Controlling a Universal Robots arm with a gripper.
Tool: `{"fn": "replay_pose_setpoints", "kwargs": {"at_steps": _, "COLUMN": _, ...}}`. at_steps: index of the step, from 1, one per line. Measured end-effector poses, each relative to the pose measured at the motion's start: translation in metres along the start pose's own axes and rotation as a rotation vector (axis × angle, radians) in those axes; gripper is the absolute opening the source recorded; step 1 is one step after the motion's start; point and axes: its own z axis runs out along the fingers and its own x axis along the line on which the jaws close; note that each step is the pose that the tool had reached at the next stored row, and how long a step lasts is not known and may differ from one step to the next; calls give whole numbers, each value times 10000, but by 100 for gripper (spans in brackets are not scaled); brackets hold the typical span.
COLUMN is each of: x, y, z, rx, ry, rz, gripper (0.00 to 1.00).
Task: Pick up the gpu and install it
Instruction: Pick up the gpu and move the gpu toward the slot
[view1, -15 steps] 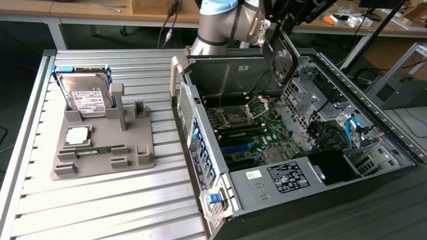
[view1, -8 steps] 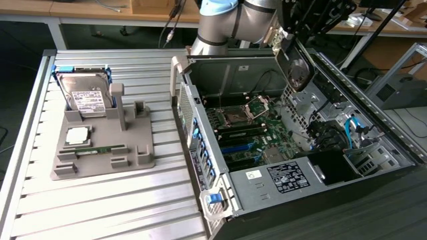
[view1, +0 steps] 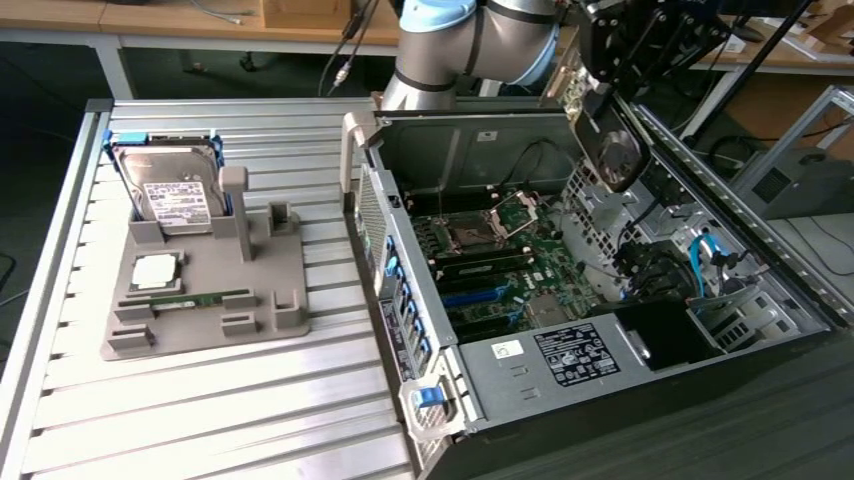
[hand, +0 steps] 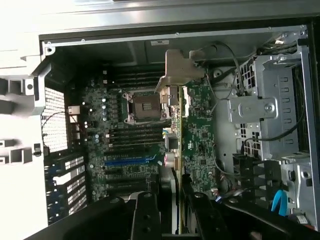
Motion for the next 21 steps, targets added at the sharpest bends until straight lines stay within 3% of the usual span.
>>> {"fn": "replay_pose_setpoints", "kwargs": {"at_steps": 11, "x": -124, "y": 28, "z": 220, "rx": 3, "ry": 0, "rz": -5, "gripper": 28}}
{"fn": "replay_pose_setpoints", "kwargs": {"at_steps": 13, "x": -126, "y": 45, "z": 254, "rx": 32, "ry": -1, "rz": -28, "gripper": 28}}
{"fn": "replay_pose_setpoints", "kwargs": {"at_steps": 15, "x": -123, "y": 78, "z": 276, "rx": 161, "ry": -7, "rz": -64, "gripper": 28}}
{"fn": "replay_pose_setpoints", "kwargs": {"at_steps": 16, "x": -122, "y": 91, "z": 281, "rx": 265, "ry": -14, "rz": -76, "gripper": 28}}
{"fn": "replay_pose_setpoints", "kwargs": {"at_steps": 18, "x": -120, "y": 116, "z": 289, "rx": 588, "ry": -35, "rz": -104, "gripper": 28}}
{"fn": "replay_pose_setpoints", "kwargs": {"at_steps": 20, "x": -117, "y": 158, "z": 305, "rx": 819, "ry": -50, "rz": -125, "gripper": 28}}
{"fn": "replay_pose_setpoints", "kwargs": {"at_steps": 21, "x": -115, "y": 182, "z": 316, "rx": 893, "ry": -55, "rz": -134, "gripper": 28}}
